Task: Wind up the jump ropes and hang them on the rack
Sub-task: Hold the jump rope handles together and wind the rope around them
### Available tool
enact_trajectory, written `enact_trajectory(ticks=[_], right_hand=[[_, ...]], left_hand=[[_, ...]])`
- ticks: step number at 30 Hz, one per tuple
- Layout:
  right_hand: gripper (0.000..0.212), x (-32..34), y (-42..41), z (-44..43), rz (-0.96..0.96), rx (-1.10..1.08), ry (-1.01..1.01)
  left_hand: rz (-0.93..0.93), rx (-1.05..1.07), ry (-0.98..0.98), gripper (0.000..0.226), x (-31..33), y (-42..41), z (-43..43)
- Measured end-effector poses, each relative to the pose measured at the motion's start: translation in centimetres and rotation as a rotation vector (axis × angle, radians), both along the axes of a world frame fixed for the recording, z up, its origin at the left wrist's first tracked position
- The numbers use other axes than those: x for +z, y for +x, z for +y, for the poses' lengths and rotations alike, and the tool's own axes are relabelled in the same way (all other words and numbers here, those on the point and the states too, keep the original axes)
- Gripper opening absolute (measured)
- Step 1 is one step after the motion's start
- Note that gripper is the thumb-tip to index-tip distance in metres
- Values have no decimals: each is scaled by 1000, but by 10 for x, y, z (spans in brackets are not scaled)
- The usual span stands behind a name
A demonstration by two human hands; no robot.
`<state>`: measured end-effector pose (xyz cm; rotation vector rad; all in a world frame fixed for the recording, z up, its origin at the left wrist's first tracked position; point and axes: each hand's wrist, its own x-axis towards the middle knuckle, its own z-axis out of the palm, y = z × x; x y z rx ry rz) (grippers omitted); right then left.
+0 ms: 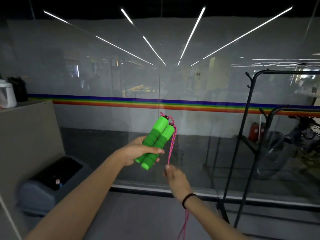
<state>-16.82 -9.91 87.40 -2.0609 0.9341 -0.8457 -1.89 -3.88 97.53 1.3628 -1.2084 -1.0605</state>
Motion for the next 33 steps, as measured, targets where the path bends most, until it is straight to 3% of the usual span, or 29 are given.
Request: enact_trajectory(ticks=[3, 6, 9, 11, 14, 17, 20, 22, 26, 28, 33], right_hand=[[34, 21, -11, 19, 498, 137, -157], [35, 65, -22, 34, 814, 330, -330], [31, 102, -28, 32, 849, 474, -405], [31, 124, -31, 21, 817, 486, -451], [30, 142, -35, -9, 705, 443, -476], [26, 138, -47, -41, 501, 387, -327], [25, 116, -63, -62, 414, 320, -195], [29, 106, -71, -66, 432, 283, -149], [23, 117, -78, -68, 664, 251, -341], [23, 121, -80, -68, 717, 270, -382], [21, 125, -71, -48, 536, 472, -191]], left_hand=[[-215, 3, 28, 39, -3, -2, -13], [-740, 29, -11, 34, -13, -6, -22], [-1256, -77, -32, 25, -18, -20, -22], [-1423, -153, -8, 26, -21, -32, -18], [-1477, -220, -82, 27, -27, -40, -14], [-1404, -237, -153, 25, -24, -35, -9], [-1319, -159, -193, 31, -15, -25, -7], [-1338, -114, -221, 26, -11, -18, -8], [-1518, -31, -234, 17, -12, -4, -10], [-1512, -36, -218, 16, -12, 3, -8], [-1490, -67, -172, 16, -14, -2, -5]])
